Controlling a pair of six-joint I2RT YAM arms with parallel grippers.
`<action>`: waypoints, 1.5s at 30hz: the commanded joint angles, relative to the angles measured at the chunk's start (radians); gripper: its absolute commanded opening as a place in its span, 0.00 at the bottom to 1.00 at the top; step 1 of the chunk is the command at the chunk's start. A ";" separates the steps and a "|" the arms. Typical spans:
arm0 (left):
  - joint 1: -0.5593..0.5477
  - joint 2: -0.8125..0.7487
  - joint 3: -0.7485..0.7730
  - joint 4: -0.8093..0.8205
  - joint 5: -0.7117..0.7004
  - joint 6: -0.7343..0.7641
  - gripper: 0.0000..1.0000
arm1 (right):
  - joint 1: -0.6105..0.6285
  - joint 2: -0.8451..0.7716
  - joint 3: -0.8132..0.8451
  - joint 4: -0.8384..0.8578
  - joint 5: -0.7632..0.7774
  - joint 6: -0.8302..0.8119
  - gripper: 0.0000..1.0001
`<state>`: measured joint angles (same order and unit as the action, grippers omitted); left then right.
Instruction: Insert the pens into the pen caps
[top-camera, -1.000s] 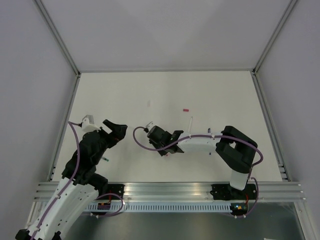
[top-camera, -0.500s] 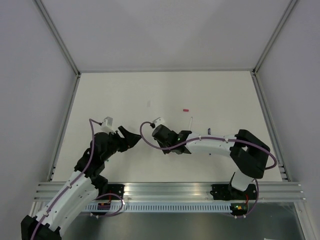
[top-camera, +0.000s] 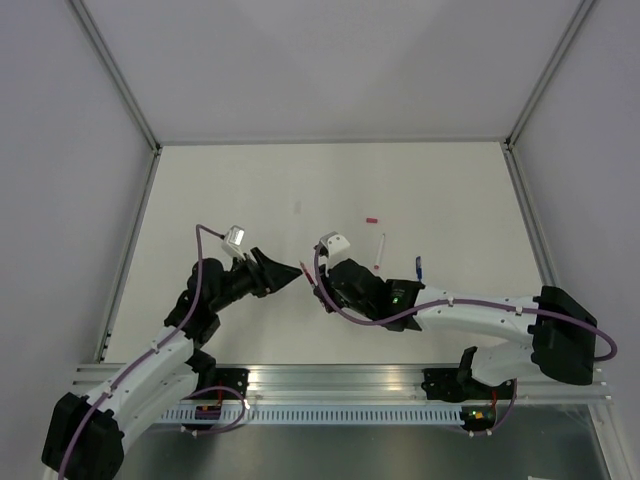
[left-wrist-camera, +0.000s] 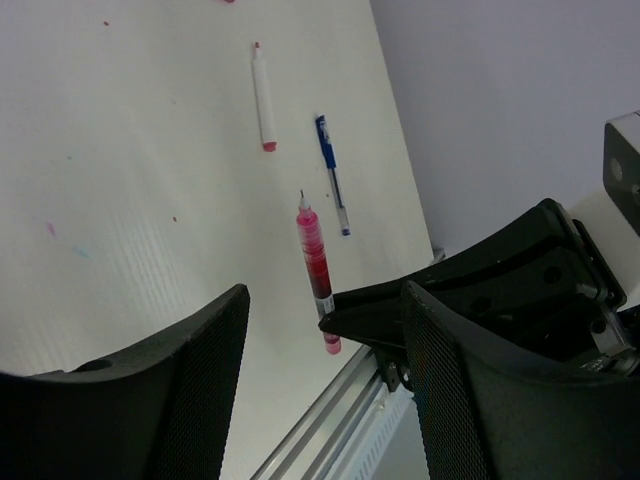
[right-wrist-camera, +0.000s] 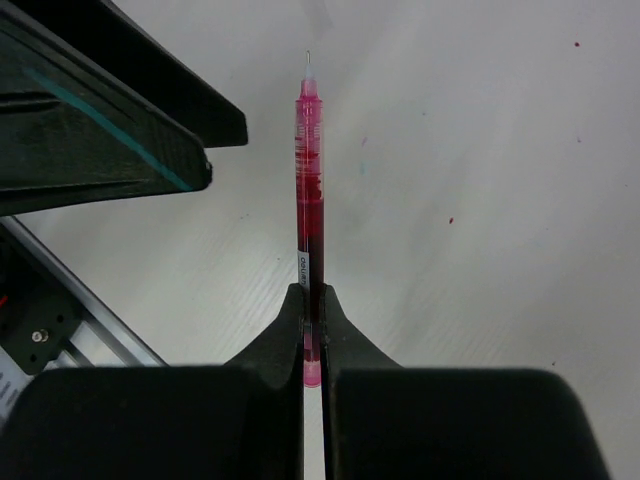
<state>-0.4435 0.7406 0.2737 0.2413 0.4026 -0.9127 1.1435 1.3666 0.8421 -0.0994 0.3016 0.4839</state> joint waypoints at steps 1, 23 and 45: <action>0.002 0.006 -0.022 0.156 0.077 -0.060 0.67 | 0.025 -0.040 -0.001 0.090 0.013 0.035 0.00; 0.002 0.009 -0.036 0.173 0.124 -0.061 0.10 | 0.102 0.029 0.061 0.142 0.041 0.045 0.00; 0.002 -0.030 0.022 0.050 0.119 0.001 0.02 | 0.107 0.086 0.078 0.112 -0.045 -0.010 0.31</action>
<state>-0.4389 0.7170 0.2531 0.2996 0.5076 -0.9405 1.2442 1.4258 0.8783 0.0216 0.2840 0.4816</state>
